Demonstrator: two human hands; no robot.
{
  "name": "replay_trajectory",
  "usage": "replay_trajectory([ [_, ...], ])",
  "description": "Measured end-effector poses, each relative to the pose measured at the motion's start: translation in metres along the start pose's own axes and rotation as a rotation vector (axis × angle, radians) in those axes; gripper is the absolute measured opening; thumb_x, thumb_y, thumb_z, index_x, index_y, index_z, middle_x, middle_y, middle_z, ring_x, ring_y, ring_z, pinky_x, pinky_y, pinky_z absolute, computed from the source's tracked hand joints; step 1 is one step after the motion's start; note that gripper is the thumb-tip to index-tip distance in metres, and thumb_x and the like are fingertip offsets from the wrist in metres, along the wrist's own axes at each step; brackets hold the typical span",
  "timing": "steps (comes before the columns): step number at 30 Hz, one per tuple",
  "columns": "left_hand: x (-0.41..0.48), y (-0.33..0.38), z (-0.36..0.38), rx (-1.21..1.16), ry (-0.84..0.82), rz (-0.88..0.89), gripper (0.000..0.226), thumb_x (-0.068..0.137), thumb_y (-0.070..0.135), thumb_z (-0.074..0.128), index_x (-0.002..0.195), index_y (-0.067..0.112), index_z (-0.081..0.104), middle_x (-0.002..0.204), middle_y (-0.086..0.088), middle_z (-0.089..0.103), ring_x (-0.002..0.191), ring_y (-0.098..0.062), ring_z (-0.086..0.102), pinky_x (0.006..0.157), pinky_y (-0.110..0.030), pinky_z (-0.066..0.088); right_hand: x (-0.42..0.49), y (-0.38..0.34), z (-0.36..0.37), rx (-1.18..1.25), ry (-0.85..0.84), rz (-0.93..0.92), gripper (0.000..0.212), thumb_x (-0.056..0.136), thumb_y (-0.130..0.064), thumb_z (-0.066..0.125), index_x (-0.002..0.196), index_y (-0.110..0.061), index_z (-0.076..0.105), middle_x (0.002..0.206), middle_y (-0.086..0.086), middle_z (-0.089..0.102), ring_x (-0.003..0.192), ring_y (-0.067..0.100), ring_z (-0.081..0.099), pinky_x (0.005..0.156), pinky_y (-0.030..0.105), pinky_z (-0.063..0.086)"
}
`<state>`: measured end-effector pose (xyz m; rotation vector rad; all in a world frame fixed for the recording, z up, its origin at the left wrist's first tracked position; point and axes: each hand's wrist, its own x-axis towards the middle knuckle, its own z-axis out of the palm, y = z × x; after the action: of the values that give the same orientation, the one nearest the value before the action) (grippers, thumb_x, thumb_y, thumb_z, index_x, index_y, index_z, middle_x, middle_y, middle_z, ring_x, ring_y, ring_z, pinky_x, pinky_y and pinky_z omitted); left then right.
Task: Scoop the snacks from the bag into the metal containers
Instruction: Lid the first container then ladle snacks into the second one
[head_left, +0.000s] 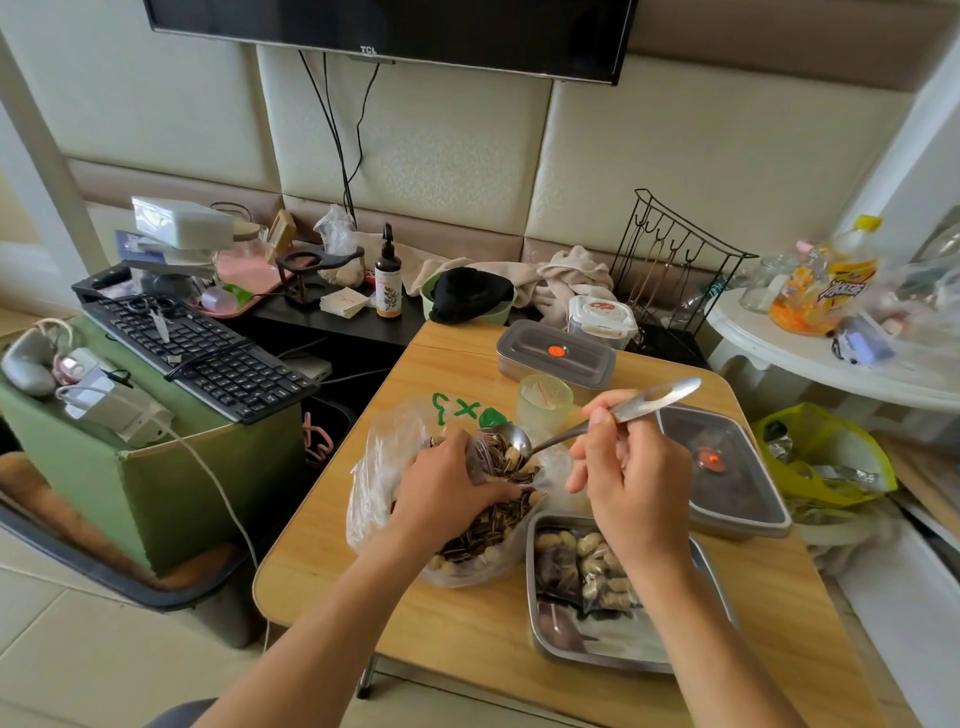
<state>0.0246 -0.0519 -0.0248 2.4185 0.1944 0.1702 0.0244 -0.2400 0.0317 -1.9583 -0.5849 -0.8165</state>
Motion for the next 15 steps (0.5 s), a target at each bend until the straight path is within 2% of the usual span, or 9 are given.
replay_trajectory([
  [2, -0.001, 0.002, 0.000, -0.048, -0.052, 0.002, 0.065, 0.073, 0.059, 0.085, 0.113, 0.020, 0.052, 0.090, 0.012, 0.060, 0.078, -0.004, 0.057, 0.066, -0.027, 0.051, 0.001, 0.001, -0.002, 0.007, 0.021, 0.020, 0.022, 0.108, -0.019, 0.046, 0.101, -0.008, 0.063, 0.056, -0.006, 0.062, 0.050, 0.004, 0.066, 0.047, 0.025, 0.052],
  [5, -0.001, 0.003, 0.001, -0.078, -0.125, 0.024, 0.056, 0.079, 0.043, 0.086, 0.113, 0.014, 0.052, 0.093, 0.007, 0.064, 0.076, -0.007, 0.057, 0.064, -0.022, 0.048, 0.002, 0.006, -0.002, -0.049, 0.034, -0.019, 0.024, 0.109, -0.024, 0.044, 0.101, -0.012, 0.063, 0.058, -0.006, 0.061, 0.048, 0.010, 0.063, 0.045, 0.036, 0.051],
  [8, 0.000, 0.003, 0.000, -0.061, -0.119, 0.053, 0.037, 0.087, 0.028, 0.077, 0.109, 0.013, 0.054, 0.086, 0.006, 0.061, 0.069, -0.006, 0.054, 0.055, -0.016, 0.043, 0.002, 0.010, -0.002, -0.060, 0.029, -0.036, 0.030, 0.108, -0.029, 0.042, 0.099, -0.013, 0.066, 0.058, -0.002, 0.060, 0.047, 0.016, 0.061, 0.043, 0.042, 0.049],
  [10, 0.000, 0.001, -0.001, -0.067, -0.085, 0.067, 0.035, 0.087, 0.029, 0.078, 0.108, 0.012, 0.056, 0.086, 0.007, 0.061, 0.071, -0.006, 0.056, 0.056, -0.019, 0.045, 0.003, 0.009, -0.003, -0.048, 0.013, -0.068, 0.031, 0.107, -0.028, 0.041, 0.098, -0.011, 0.066, 0.057, -0.002, 0.058, 0.045, 0.017, 0.059, 0.042, 0.041, 0.047],
  [12, 0.001, 0.000, -0.001, -0.046, -0.045, 0.071, 0.038, 0.085, 0.036, 0.081, 0.103, 0.012, 0.058, 0.085, 0.008, 0.060, 0.074, -0.005, 0.052, 0.056, -0.020, 0.042, 0.004, 0.006, -0.004, -0.040, -0.011, -0.127, 0.030, 0.107, -0.024, 0.041, 0.095, -0.010, 0.065, 0.058, -0.001, 0.059, 0.044, 0.015, 0.057, 0.043, 0.033, 0.047],
  [14, 0.002, -0.001, 0.002, -0.007, -0.012, 0.068, 0.042, 0.081, 0.047, 0.083, 0.093, 0.017, 0.056, 0.086, 0.007, 0.058, 0.075, -0.008, 0.049, 0.058, -0.023, 0.037, 0.005, 0.001, -0.004, -0.057, -0.034, -0.181, 0.029, 0.106, -0.019, 0.043, 0.090, -0.008, 0.065, 0.064, 0.001, 0.063, 0.044, 0.012, 0.053, 0.047, 0.012, 0.039],
  [15, 0.002, -0.001, 0.003, 0.000, 0.003, 0.067, 0.044, 0.079, 0.051, 0.083, 0.090, 0.020, 0.054, 0.086, 0.006, 0.058, 0.076, -0.009, 0.048, 0.058, -0.024, 0.036, 0.005, -0.001, -0.003, -0.069, -0.042, -0.204, 0.029, 0.105, -0.017, 0.043, 0.089, -0.005, 0.065, 0.069, 0.004, 0.065, 0.046, 0.011, 0.050, 0.050, 0.006, 0.034],
])
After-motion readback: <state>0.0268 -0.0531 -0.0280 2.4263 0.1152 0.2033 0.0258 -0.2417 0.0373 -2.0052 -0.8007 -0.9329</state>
